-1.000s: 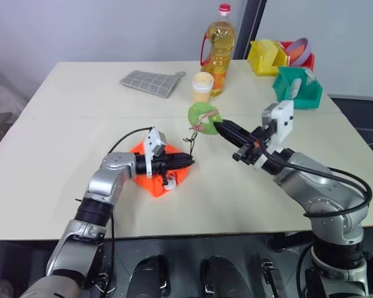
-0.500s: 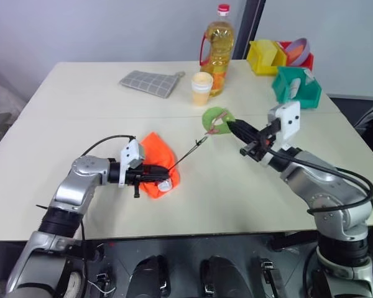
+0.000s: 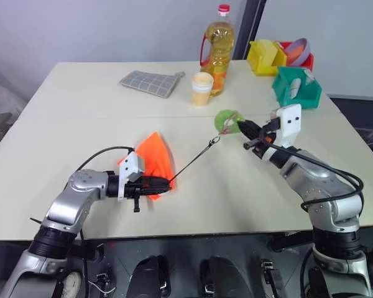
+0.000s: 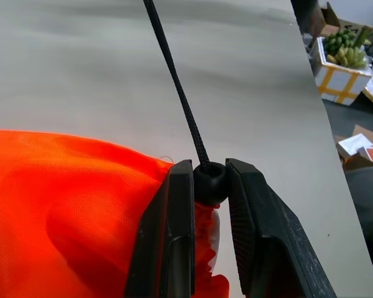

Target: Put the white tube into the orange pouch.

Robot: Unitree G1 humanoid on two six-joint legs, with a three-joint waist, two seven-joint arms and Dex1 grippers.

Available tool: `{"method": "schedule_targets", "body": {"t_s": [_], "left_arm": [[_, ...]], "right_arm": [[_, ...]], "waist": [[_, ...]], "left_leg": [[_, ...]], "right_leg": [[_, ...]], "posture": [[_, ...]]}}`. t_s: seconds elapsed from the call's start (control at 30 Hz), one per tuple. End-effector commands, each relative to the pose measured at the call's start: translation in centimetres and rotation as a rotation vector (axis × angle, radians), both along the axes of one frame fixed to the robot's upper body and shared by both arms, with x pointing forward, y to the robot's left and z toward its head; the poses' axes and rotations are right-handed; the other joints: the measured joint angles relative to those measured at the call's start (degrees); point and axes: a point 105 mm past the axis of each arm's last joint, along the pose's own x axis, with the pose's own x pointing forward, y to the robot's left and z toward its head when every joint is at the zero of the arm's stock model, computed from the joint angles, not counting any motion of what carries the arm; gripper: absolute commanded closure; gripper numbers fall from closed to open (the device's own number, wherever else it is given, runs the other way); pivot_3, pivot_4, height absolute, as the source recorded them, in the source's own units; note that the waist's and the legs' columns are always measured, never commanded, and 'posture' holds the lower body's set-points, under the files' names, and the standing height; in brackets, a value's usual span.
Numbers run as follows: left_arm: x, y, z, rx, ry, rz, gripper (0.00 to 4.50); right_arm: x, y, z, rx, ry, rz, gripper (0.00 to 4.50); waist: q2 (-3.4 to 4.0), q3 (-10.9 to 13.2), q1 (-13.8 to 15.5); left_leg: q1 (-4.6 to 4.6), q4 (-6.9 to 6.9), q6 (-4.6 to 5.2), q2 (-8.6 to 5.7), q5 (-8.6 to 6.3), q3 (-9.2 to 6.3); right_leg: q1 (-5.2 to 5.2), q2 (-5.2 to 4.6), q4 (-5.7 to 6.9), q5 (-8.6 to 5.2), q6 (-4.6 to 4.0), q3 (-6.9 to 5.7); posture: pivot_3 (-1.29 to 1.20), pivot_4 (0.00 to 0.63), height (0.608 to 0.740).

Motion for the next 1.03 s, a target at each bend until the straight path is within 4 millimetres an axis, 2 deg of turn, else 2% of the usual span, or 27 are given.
{"method": "schedule_targets", "body": {"t_s": [0.03, 0.1, 0.17, 0.2, 0.23, 0.27, 0.4, 0.5, 0.7, 0.9, 1.03], "left_arm": [[-0.2, 0.6, -0.2, -0.013, 0.047, 0.022, 2.87], [0.1, 0.7, 0.4, -0.050, 0.045, 0.044, 1.85], [0.5, 0.9, 1.2, -0.085, 0.029, 0.079, 0.80], [0.6, 1.1, 1.6, -0.099, 0.022, 0.093, 0.37], [0.6, 1.3, 2.1, -0.128, 0.026, 0.110, 0.00], [0.8, 2.0, 2.8, -0.160, 0.032, 0.145, 0.00], [1.1, 4.5, 4.2, -0.221, 0.048, 0.277, 0.00], [2.1, 7.3, 5.2, -0.273, 0.000, 0.446, 0.00], [2.9, 10.9, 3.8, -0.241, -0.093, 0.710, 0.00], [2.0, 11.5, 1.3, -0.224, -0.083, 0.804, 0.00], [1.5, 11.2, 0.9, -0.245, -0.070, 0.808, 0.00]], "right_arm": [[-0.5, -0.4, 1.8, -0.021, -0.076, -0.002, 4.18], [-1.2, 0.5, 1.0, -0.052, -0.040, 0.069, 3.47], [-1.7, 0.8, 0.4, -0.098, -0.023, 0.101, 2.34], [-1.8, 0.7, 0.2, -0.105, -0.020, 0.094, 1.96], [-2.0, 0.5, -0.1, -0.108, -0.011, 0.088, 1.44], [-2.4, 0.2, -0.6, -0.127, 0.003, 0.094, 0.91], [-3.4, -0.9, -1.6, -0.150, 0.024, 0.103, 0.91], [-3.7, -2.4, -2.0, -0.149, 0.024, 0.079, 0.91], [-4.4, -4.2, -2.8, -0.119, 0.025, 0.086, 0.91], [-5.3, -5.2, -4.4, -0.109, 0.071, 0.102, 0.91], [-5.8, -4.9, -4.7, -0.087, 0.087, 0.134, 0.91]], "waist": [[0.00, 0.00, -0.01], [0.00, 0.00, -0.05], [0.00, 0.00, 0.02], [0.00, 0.00, -0.01], [0.00, 0.00, -0.01], [0.00, 0.00, -0.02], [0.00, 0.00, -0.04], [0.00, 0.00, -0.03], [0.00, 0.00, 0.12], [-0.02, -0.01, 0.27], [-0.02, -0.01, 0.25]], "left_leg": [[0.00, 0.00, 0.00, 0.00, 0.00, 0.00], [0.02, -0.01, 0.00, 0.00, 0.00, 0.00], [0.02, -0.01, 0.01, 0.00, 0.00, -0.01], [0.02, -0.01, 0.01, 0.01, -0.01, -0.02], [0.02, -0.01, 0.10, 0.00, -0.06, -0.02], [0.02, -0.01, 0.24, 0.00, -0.14, -0.02], [0.02, -0.01, 0.23, 0.01, -0.14, -0.03], [0.05, 0.00, 0.24, 0.01, -0.14, -0.03], [0.11, 0.00, 0.24, 0.00, -0.15, -0.03], [0.11, 0.01, 0.25, 0.00, -0.16, -0.03], [0.12, 0.00, 0.26, 0.00, -0.18, -0.06]], "right_leg": [[0.00, 0.00, 0.00, 0.00, 0.00, 0.00], [0.00, 0.00, 0.00, 0.00, 0.00, 0.00], [0.01, 0.00, 0.01, 0.00, 0.00, 0.00], [0.01, 0.00, 0.00, 0.00, 0.00, 0.00], [0.01, 0.00, 0.00, 0.00, 0.00, 0.00], [0.01, 0.00, 0.01, 0.00, 0.00, 0.00], [0.02, 0.00, 0.01, -0.02, 0.03, 0.00], [0.04, 0.00, 0.01, -0.02, 0.03, 0.00], [0.12, 0.00, 0.00, -0.02, 0.03, -0.01], [0.14, -0.02, -0.02, -0.02, 0.02, -0.01], [0.14, -0.03, -0.02, -0.02, -0.01, -0.01]], "posture": [[0.00, 0.150, 0.740], [0.00, 0.150, 0.740], [0.00, 0.150, 0.740], [0.00, 0.150, 0.740], [0.00, 0.150, 0.740], [0.00, 0.150, 0.740], [0.00, 0.150, 0.740], [0.00, 0.150, 0.740], [0.00, 0.150, 0.740], [0.00, 0.150, 0.740], [0.00, 0.150, 0.740]]}}
